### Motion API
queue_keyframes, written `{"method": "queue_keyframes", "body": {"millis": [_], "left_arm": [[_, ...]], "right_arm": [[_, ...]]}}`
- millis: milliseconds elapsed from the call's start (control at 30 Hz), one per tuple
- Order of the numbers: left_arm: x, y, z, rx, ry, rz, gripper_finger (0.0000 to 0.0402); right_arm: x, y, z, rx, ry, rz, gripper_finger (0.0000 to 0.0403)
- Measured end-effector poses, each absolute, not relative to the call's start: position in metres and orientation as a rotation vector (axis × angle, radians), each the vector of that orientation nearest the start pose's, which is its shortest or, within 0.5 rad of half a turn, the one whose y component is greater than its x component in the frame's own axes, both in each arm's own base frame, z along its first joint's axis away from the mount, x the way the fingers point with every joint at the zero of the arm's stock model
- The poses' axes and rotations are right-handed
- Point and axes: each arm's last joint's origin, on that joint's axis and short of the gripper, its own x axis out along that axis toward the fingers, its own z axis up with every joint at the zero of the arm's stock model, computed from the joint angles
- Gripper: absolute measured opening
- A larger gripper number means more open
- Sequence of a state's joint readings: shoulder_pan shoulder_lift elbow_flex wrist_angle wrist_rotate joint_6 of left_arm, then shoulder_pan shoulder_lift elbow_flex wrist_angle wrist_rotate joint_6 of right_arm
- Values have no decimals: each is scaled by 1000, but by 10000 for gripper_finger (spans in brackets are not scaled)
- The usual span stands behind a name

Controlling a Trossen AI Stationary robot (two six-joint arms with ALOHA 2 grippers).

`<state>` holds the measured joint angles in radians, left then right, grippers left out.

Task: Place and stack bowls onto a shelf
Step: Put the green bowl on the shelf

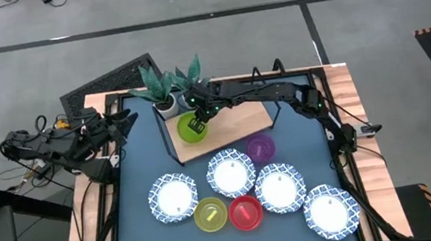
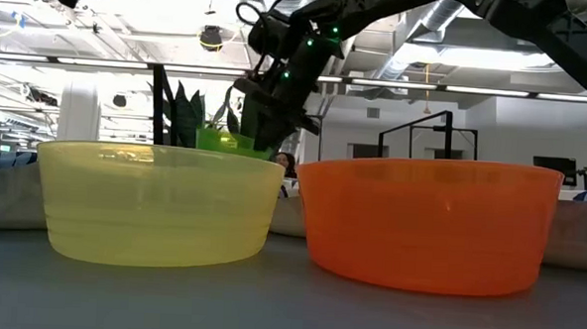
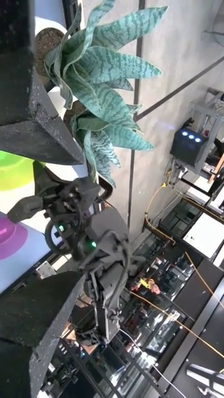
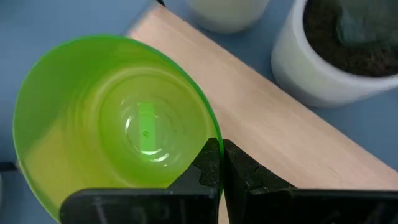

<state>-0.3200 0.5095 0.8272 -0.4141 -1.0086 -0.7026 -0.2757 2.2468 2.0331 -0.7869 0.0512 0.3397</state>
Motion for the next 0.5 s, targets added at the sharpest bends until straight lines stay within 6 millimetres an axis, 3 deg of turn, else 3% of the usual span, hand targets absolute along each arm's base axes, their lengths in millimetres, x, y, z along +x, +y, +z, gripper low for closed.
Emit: {"method": "queue_keyframes", "body": {"millis": [500], "left_arm": [[90, -4, 358, -615, -168, 684, 279]], "right_arm": [[472, -131, 236, 420, 933, -452, 23]]}}
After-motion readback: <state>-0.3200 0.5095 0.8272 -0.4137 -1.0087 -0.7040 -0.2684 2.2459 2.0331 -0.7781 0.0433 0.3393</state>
